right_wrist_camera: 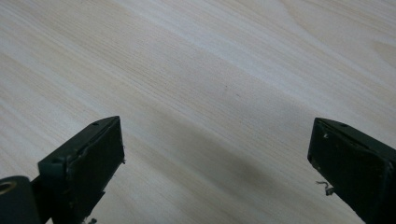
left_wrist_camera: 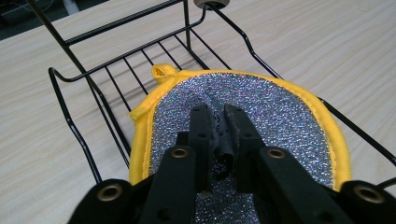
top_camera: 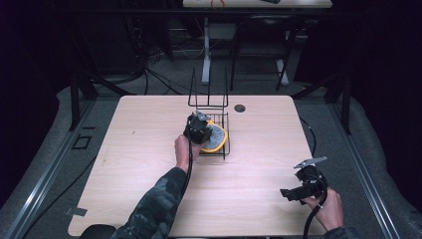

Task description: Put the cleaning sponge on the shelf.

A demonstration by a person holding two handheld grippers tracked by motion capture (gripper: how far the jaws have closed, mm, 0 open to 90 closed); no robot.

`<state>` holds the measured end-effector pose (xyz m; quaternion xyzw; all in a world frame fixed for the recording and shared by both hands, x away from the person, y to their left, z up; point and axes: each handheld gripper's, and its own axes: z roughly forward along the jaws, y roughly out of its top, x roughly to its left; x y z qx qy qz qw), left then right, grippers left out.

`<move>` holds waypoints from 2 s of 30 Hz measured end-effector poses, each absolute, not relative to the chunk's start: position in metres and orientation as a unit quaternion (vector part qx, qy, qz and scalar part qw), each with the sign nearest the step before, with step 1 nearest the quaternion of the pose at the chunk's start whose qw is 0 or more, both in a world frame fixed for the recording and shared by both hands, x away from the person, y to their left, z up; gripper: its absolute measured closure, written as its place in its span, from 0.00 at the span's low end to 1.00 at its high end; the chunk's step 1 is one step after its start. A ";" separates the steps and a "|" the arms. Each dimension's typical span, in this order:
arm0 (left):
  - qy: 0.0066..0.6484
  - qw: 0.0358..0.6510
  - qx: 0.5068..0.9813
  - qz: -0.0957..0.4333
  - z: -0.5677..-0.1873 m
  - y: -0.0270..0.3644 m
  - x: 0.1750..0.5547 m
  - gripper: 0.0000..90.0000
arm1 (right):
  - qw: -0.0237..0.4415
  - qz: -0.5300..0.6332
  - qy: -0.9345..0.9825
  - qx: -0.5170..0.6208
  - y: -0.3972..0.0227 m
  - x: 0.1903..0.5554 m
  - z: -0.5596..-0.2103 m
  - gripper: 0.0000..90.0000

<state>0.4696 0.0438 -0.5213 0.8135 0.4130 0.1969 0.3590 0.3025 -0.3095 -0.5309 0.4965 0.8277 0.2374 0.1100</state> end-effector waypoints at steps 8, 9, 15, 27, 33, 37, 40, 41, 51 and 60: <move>0.423 0.356 0.813 0.183 -0.515 0.052 0.462 0.44 | 0.108 0.237 0.827 0.499 -0.310 0.302 -0.530 0.04; 0.424 0.358 0.812 0.182 -0.514 0.054 0.461 0.37 | 0.108 0.237 0.827 0.499 -0.310 0.302 -0.530 0.04; 0.430 0.362 0.806 0.187 -0.504 0.069 0.453 0.25 | 0.109 0.237 0.825 0.501 -0.310 0.302 -0.530 0.04; 0.424 0.351 0.814 0.187 -0.487 0.097 0.435 0.16 | 0.112 0.235 0.825 0.501 -0.310 0.301 -0.530 0.04; 0.420 0.340 0.820 0.186 -0.479 0.110 0.427 0.11 | 0.113 0.235 0.824 0.502 -0.310 0.300 -0.530 0.04; 0.417 0.328 0.827 0.188 -0.474 0.113 0.425 0.09 | 0.113 0.237 0.824 0.503 -0.311 0.300 -0.530 0.03; 0.417 0.324 0.828 0.190 -0.469 0.123 0.419 0.08 | 0.112 0.234 0.823 0.505 -0.311 0.300 -0.530 0.04; 0.418 0.323 0.827 0.193 -0.469 0.126 0.417 0.08 | 0.111 0.233 0.824 0.504 -0.312 0.300 -0.530 0.04; 0.427 0.305 0.830 0.190 -0.465 0.161 0.398 0.01 | 0.112 0.233 0.825 0.503 -0.310 0.300 -0.530 0.03; 0.436 0.291 0.832 0.181 -0.471 0.186 0.377 0.00 | 0.112 0.229 0.825 0.504 -0.311 0.299 -0.530 0.04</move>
